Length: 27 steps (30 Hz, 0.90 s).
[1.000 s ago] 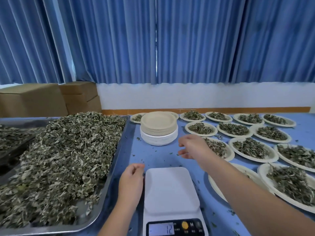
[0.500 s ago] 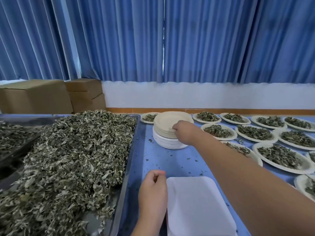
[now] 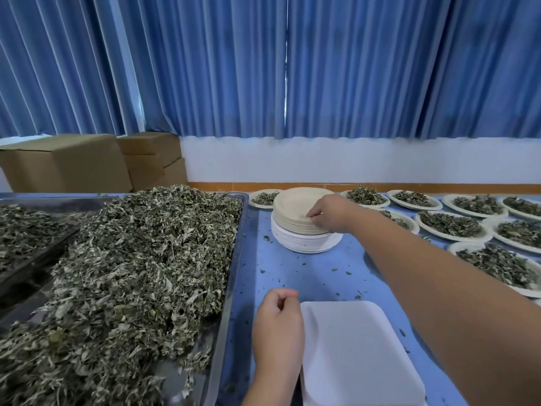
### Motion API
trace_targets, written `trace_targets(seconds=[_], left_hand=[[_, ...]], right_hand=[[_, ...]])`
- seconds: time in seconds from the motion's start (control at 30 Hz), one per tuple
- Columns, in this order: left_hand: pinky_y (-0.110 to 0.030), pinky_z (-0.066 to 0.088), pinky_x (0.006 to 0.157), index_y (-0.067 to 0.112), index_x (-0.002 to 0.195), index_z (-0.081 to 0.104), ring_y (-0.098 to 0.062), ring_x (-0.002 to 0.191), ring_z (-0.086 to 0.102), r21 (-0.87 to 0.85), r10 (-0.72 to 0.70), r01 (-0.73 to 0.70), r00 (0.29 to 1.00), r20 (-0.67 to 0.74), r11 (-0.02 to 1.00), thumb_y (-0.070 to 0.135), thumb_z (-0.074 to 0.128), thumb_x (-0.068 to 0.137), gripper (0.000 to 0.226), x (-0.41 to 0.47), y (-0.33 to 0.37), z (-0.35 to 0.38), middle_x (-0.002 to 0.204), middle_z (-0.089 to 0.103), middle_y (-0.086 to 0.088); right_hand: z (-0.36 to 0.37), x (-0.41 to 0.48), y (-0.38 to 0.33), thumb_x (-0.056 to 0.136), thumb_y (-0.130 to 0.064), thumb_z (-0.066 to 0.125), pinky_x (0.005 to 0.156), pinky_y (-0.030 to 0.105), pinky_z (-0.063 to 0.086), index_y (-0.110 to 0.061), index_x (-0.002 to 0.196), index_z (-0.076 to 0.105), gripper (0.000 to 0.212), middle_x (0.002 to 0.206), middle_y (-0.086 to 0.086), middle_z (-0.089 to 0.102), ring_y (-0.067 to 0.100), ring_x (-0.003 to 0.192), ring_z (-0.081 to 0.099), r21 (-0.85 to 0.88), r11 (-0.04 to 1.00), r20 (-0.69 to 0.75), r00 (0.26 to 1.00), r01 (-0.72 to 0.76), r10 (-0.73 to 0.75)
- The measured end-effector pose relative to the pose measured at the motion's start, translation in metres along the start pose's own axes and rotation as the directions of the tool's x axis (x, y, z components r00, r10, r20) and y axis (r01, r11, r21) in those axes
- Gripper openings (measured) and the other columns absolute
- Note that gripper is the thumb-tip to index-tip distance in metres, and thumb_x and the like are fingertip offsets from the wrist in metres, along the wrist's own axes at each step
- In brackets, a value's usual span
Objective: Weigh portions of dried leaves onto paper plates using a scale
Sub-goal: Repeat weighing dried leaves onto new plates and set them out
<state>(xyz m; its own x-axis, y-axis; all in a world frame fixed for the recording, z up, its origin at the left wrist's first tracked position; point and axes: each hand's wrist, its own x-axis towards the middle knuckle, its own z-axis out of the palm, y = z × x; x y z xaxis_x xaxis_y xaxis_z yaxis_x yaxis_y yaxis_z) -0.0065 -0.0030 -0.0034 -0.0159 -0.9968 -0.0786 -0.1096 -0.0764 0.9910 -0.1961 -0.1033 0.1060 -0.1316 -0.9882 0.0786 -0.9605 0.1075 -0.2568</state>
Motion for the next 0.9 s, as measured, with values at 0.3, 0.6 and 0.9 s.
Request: trace_targets(seconds=[0.3,0.6,0.9], left_hand=[[-0.028,0.042,0.064,0.028,0.078,0.067,-0.013,0.078,0.062,-0.024,-0.021,0.021,1.0,0.008,1.0,0.024,0.056,0.089,0.016,0.001,0.0,-0.001,0.076,0.068,0.008],[-0.026,0.043,0.064,0.03,0.082,0.068,-0.005,0.079,0.061,-0.032,-0.014,0.015,1.0,0.014,0.999,0.025,0.056,0.09,0.015,-0.001,0.004,-0.002,0.08,0.068,0.014],[-0.027,0.043,0.067,0.028,0.086,0.067,-0.005,0.082,0.06,-0.039,0.003,-0.002,1.0,0.027,0.999,0.019,0.053,0.09,0.017,-0.003,0.007,-0.003,0.085,0.066,0.014]], right_hand=[[-0.008,-0.003,-0.003,0.091,-0.007,0.045,0.06,0.032,0.029,-0.002,0.068,0.049,0.024,0.071,0.014,0.041,0.026,0.068,0.038,-0.119,0.992,0.007,0.999,0.041,-0.04],[-0.005,-0.003,0.001,0.093,-0.004,0.052,0.083,0.038,0.054,-0.006,0.099,0.069,0.017,0.092,0.007,0.066,0.027,0.089,0.066,0.383,0.922,-0.271,0.948,-0.053,0.167],[0.001,-0.044,0.014,0.084,-0.012,0.062,0.06,0.028,0.044,-0.016,0.068,0.064,0.017,0.065,-0.003,0.066,0.015,0.064,0.058,0.79,0.606,-0.408,0.814,0.088,0.414]])
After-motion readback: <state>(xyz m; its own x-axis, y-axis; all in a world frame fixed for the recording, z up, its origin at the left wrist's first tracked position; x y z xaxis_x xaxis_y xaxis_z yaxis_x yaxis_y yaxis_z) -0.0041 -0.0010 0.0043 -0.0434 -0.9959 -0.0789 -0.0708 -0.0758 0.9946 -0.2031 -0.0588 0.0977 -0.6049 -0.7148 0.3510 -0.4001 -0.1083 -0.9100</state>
